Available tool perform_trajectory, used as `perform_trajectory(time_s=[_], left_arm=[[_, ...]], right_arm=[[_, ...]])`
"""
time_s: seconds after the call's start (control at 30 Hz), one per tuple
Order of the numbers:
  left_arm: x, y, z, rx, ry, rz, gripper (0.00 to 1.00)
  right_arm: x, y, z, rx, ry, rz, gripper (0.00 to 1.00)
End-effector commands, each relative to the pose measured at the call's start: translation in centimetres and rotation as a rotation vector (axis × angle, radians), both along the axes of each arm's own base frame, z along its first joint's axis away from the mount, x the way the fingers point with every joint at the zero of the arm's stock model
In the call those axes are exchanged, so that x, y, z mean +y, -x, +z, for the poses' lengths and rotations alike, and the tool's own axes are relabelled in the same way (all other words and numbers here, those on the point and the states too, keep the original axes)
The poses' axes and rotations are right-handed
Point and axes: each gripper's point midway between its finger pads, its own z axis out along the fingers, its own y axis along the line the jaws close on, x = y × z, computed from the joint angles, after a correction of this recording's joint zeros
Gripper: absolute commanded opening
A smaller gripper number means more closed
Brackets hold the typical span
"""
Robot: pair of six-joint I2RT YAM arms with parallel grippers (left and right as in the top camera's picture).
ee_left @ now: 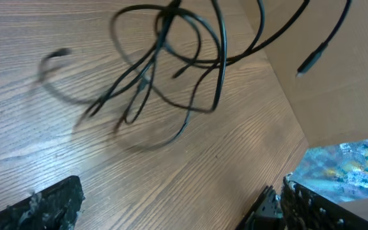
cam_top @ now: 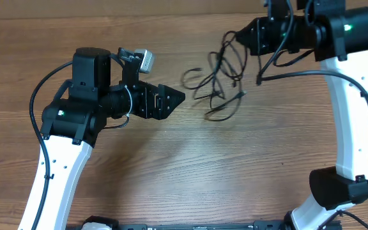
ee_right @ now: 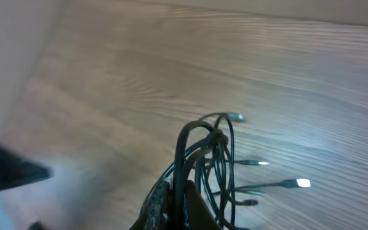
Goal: Untangle cables
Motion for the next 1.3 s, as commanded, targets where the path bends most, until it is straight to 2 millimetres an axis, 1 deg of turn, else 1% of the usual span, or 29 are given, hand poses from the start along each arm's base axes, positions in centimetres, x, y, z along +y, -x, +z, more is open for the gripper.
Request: perform_trajectory(time_s=[0.0,0.17,0.3,0.37,0.43,0.5,0.53,0.77,0.8,0.83,0.87,0.9,0.93,1.03,1.07,1.2,1.27], left_arm=[[0.0,-0.2,0.7,0.000,0.020,0.009,0.98],[0.0,-0.2,0.7,0.016,0.027,0.019,0.97],[0.0,-0.2,0.5,0.034,0.031,0.032,0.94],[0.0,-0.2,0.5,0.052,0.039,0.044,0.89],[0.1,-0.2,0.5,0.058,0.040,0.051,0.81],[0.1,-0.2,0.5,0.057,0.040,0.051,0.75],[0.1,-0.3,0.5,0.057,0.037,0.054,0.74],[0.7,-0.8,0.0,0.051,0.004,0.092,0.75],[0.8,-0.9,0.0,0.049,-0.003,0.100,0.66],[0.9,-1.0,-0.1,0.048,-0.010,0.108,0.51],[1.0,-1.1,-0.2,0.047,-0.014,0.112,0.35],[1.0,-1.1,-0.2,0.046,-0.014,0.112,0.13],[1.0,-1.1,-0.2,0.047,-0.013,0.112,0.04],[1.0,-1.1,-0.2,0.047,-0.013,0.111,0.04],[1.0,-1.1,-0.2,0.048,-0.013,0.111,0.04],[1.0,-1.0,-0.2,0.051,-0.015,0.111,0.04],[1.0,-1.0,-0.2,0.052,-0.014,0.111,0.04]], right_arm=[[4.0,1.8,1.6,-0.028,-0.074,0.134,0.04],[7.6,3.3,2.1,-0.056,-0.083,0.225,0.04],[10.1,4.3,2.7,-0.090,-0.097,0.287,0.04],[10.9,4.5,3.0,-0.103,-0.108,0.298,0.04],[11.3,4.5,3.4,-0.094,-0.135,0.284,0.04],[11.9,4.7,3.8,-0.094,-0.156,0.295,0.04],[12.3,5.0,4.0,-0.091,-0.175,0.309,0.04],[15.1,8.0,5.1,-0.055,-0.269,0.439,0.04],[15.4,8.4,5.2,-0.051,-0.277,0.454,0.04],[15.7,8.6,5.2,-0.050,-0.278,0.463,0.04],[15.9,8.9,5.2,-0.049,-0.278,0.472,0.04],[16.2,9.2,5.2,-0.049,-0.278,0.479,0.04],[16.3,9.3,5.3,-0.050,-0.278,0.483,0.04],[16.3,9.0,5.3,-0.063,-0.271,0.474,0.04],[16.1,8.6,5.1,-0.070,-0.256,0.456,0.04],[14.4,6.4,3.7,-0.095,-0.145,0.334,0.04],[13.2,5.3,2.8,-0.104,-0.074,0.262,0.04]])
